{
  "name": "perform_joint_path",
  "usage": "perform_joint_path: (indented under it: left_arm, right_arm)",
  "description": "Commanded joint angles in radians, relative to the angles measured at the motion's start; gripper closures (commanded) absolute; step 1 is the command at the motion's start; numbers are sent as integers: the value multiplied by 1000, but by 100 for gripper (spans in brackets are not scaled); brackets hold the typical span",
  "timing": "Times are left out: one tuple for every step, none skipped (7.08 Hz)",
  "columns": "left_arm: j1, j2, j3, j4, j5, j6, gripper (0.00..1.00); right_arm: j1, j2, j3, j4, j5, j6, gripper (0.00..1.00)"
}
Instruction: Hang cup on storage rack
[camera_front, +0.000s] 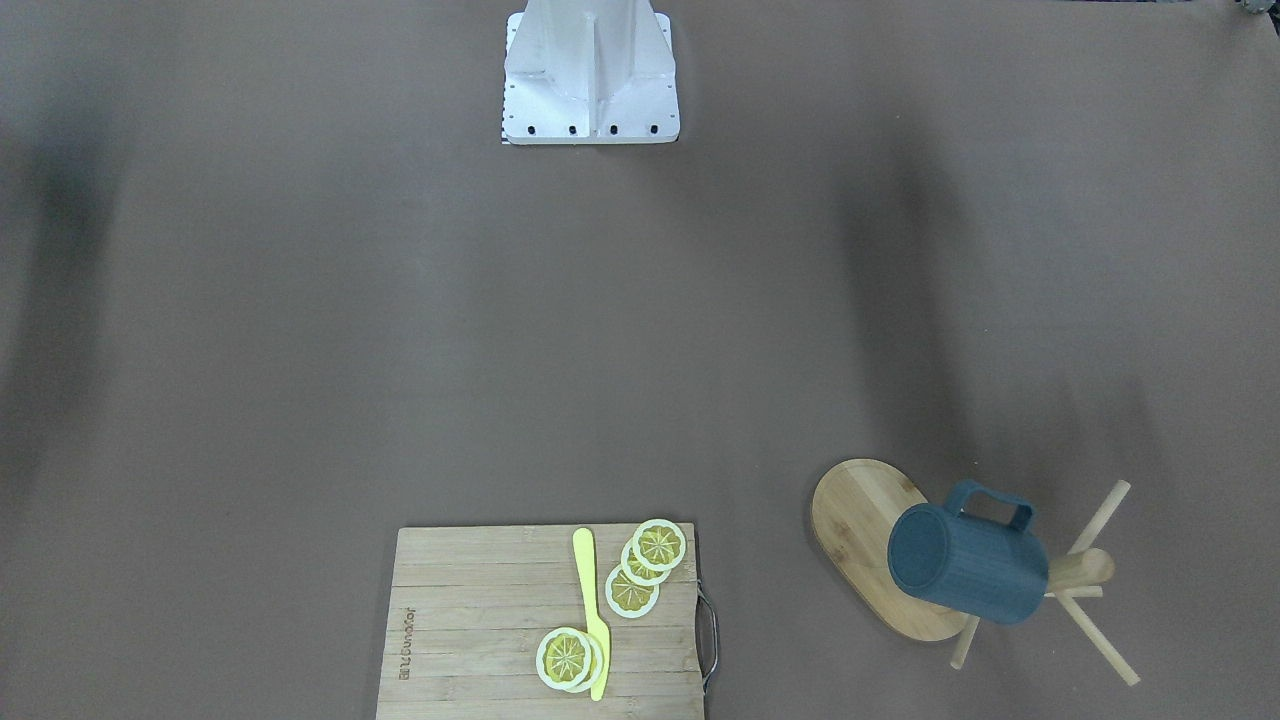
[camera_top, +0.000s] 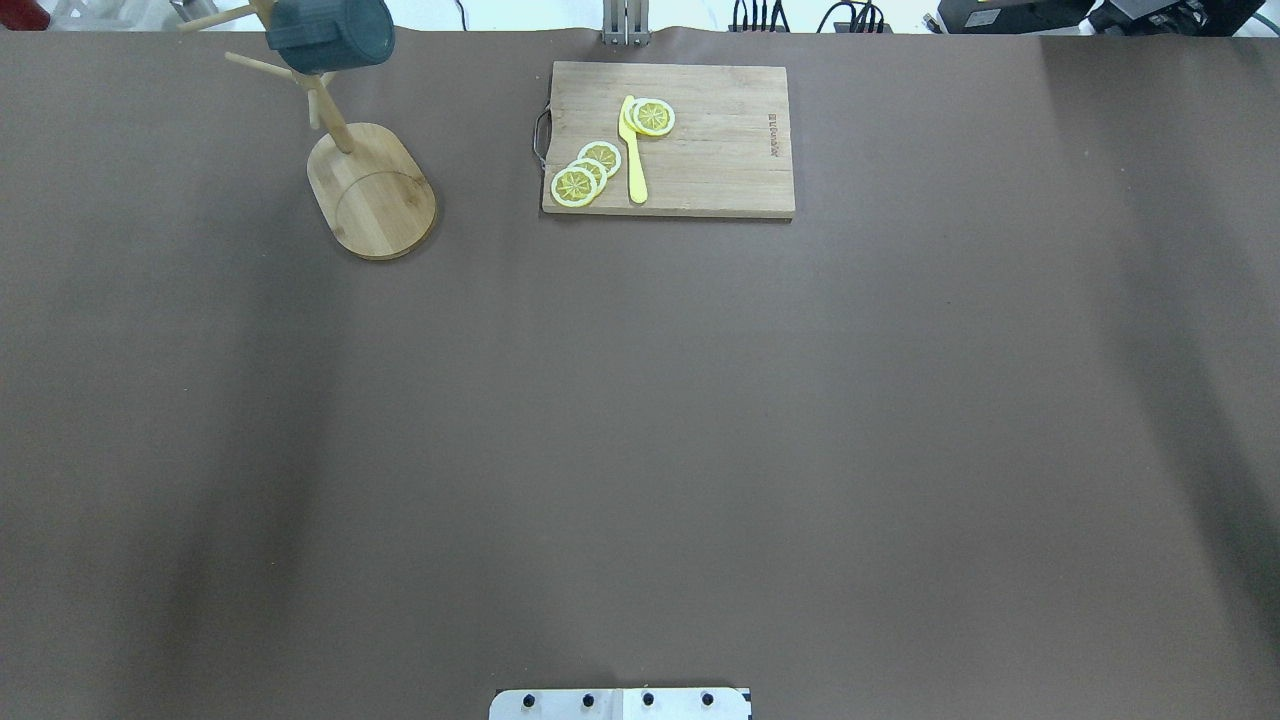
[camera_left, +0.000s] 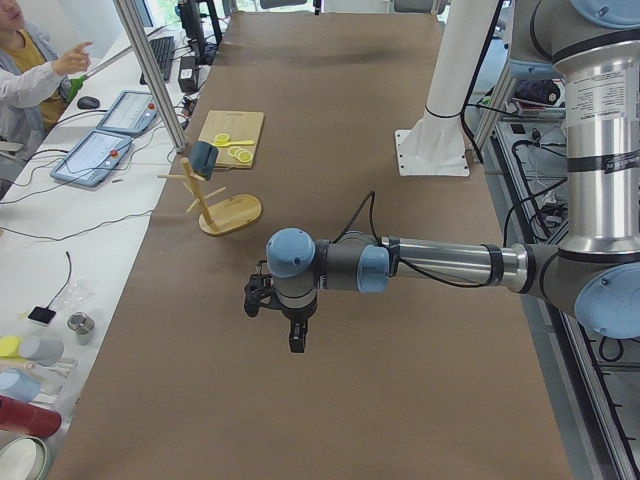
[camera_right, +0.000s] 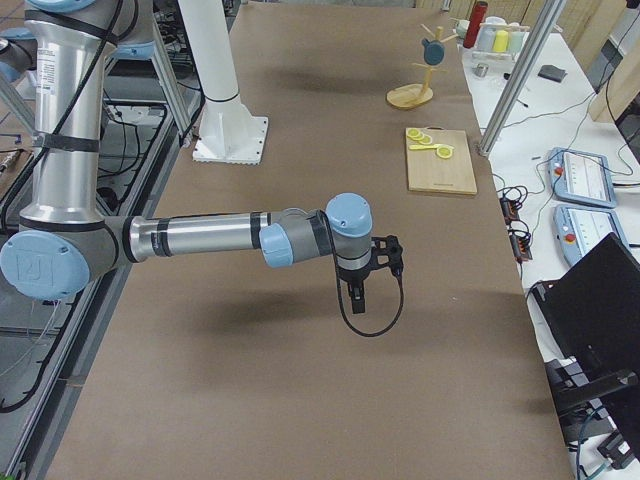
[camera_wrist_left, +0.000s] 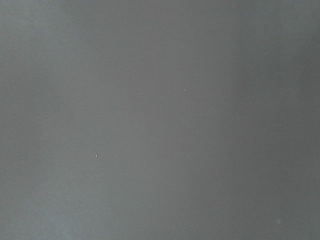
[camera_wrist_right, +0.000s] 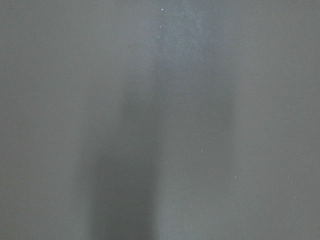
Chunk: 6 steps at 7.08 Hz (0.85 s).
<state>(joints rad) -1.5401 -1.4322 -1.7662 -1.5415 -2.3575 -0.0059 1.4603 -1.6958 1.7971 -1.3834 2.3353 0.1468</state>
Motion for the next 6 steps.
perform_joint_path:
  left_arm:
    - [0, -2, 2, 0, 0, -3, 2]
    - [0, -5, 7, 0, -2, -6, 2]
    - [0, -5, 8, -2, 0, -6, 2]
    - [0, -5, 10, -3, 1, -5, 2]
    - [0, -5, 11, -3, 1, -3, 2]
    - [0, -5, 5, -5, -2, 3, 2]
  right_arm:
    - [0, 1, -1, 0, 1, -1, 0]
    - [0, -1, -1, 1, 1, 0, 0]
    - [-1, -1, -1, 1, 1, 0, 0]
    - [0, -2, -1, 3, 1, 0, 0]
    - [0, -1, -1, 3, 1, 0, 0]
    - [-1, -1, -1, 4, 1, 0, 0]
